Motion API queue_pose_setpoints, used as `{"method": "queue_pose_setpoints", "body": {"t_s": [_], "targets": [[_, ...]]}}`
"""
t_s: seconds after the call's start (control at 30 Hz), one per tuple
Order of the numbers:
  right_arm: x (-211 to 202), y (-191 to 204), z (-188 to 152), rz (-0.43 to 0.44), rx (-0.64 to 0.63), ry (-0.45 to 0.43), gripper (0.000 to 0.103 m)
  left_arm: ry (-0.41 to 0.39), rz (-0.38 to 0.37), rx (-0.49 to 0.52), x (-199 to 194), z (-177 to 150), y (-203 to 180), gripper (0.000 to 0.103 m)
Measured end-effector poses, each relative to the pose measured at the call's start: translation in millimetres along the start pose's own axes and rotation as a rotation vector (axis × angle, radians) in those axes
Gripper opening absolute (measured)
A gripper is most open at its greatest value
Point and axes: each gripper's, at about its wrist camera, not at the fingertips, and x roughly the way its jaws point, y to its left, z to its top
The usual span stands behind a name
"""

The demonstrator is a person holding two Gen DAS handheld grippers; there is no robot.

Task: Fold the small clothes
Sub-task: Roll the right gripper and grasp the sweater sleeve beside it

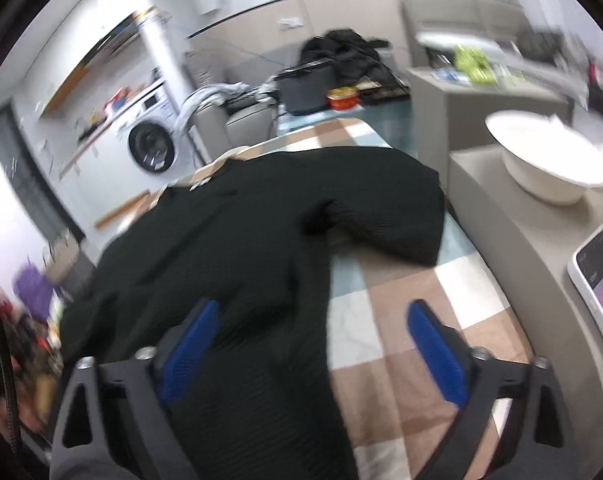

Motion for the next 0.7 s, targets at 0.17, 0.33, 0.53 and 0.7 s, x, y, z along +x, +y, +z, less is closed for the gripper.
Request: {"method": "queue_pose_setpoints", "body": {"t_s": [0.17, 0.33, 0.53, 0.7], "targets": [[28, -37, 21, 0.079, 0.246, 0.083, 0.075, 0.046, -0.019, -0.032, 31, 17, 13, 0.087], [54, -56, 36, 0.147, 0.423, 0.120, 0.075, 0.060, -0.030, -0.038, 54, 27, 15, 0.082], [79, -71, 52, 0.135, 0.567, 0.126, 0.075, 0.066, -0.017, -0.028, 68, 35, 18, 0.082], [96, -79, 61, 0.084, 0.641, 0.121, 0.074, 0.071, -0.012, -0.017, 87, 42, 22, 0.082]]}}
